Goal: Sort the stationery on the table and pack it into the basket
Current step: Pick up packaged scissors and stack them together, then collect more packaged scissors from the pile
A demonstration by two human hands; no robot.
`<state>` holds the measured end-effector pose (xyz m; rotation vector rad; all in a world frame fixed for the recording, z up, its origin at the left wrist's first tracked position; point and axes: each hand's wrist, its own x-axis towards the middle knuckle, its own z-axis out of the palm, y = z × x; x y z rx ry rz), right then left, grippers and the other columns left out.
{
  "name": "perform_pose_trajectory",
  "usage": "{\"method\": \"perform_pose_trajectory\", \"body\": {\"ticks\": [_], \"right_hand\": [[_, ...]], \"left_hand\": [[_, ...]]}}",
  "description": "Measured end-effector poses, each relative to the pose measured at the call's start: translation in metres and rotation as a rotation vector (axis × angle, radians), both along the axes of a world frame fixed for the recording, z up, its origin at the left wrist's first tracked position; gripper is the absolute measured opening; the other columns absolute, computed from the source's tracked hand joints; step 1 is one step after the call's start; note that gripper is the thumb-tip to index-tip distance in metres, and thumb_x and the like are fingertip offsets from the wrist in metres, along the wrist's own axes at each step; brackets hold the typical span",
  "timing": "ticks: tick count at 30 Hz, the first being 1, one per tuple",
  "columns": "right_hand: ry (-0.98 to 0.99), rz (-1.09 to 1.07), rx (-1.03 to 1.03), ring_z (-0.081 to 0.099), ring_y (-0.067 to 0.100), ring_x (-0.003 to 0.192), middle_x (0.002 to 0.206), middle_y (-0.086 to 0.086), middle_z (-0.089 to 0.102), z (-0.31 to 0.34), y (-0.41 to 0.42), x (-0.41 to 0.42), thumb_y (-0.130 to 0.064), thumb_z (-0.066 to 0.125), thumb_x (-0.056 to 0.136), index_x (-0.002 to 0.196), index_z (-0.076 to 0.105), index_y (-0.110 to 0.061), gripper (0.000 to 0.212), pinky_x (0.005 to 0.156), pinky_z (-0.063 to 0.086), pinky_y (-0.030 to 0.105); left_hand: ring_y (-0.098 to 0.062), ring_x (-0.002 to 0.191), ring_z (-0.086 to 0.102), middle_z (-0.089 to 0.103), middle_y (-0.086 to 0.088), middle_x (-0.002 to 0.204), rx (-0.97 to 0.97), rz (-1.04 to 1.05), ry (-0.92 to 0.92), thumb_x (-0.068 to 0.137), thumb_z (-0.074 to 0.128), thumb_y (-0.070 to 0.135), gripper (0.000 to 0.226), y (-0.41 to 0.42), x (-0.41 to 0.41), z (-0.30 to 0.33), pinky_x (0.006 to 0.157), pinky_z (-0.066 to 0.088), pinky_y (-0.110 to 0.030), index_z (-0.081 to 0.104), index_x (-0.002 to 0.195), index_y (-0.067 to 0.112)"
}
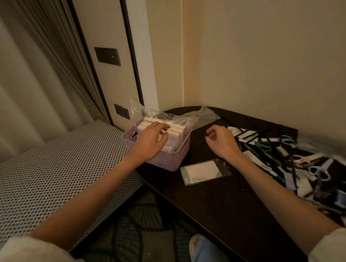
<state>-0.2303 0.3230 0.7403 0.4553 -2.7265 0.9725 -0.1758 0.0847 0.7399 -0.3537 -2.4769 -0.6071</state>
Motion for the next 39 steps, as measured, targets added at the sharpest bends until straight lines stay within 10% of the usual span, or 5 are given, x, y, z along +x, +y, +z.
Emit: {"method": "perform_pose_trajectory", "body": {"ticks": [8,23,39], "right_hand": [[-0.121,-0.098,0.141,0.060,0.017,0.091,0.095,0.003,0.063,-0.045,0.088,0.046,-0.012,0.061,0.091,0.116,0.061,-0.006,0.026,0.079,0.049,0.027],[-0.099,-0.185,-0.005,0.057,0.009,0.082,0.092,-0.002,0.062,-0.075,0.169,0.104,-0.007,0.060,0.091,0.102,0.066,-0.010,0.013,0.071,0.045,0.020],[-0.003,-0.209,-0.094,0.058,0.009,0.090,0.104,0.002,0.063,-0.101,0.189,0.133,-0.005,0.062,0.089,0.111,0.065,-0.009,0.023,0.079,0.050,0.023]], "left_hand": [[-0.017,0.102,0.058,0.063,-0.006,0.111,-0.227,-0.259,-0.165,0.092,0.056,0.017,0.027,0.077,0.017,-0.020,0.085,0.049,-0.031,0.063,0.117,0.010],[-0.031,0.141,0.029,0.028,-0.015,0.155,-0.433,-0.061,-0.684,0.097,0.045,0.049,0.062,0.131,0.000,-0.075,0.112,0.031,-0.045,0.035,0.147,0.013],[-0.024,0.091,0.063,0.064,-0.008,0.109,-0.629,-0.173,-0.517,0.094,0.048,0.014,0.030,0.139,0.042,-0.063,0.075,0.052,-0.038,0.055,0.123,0.014]]}}
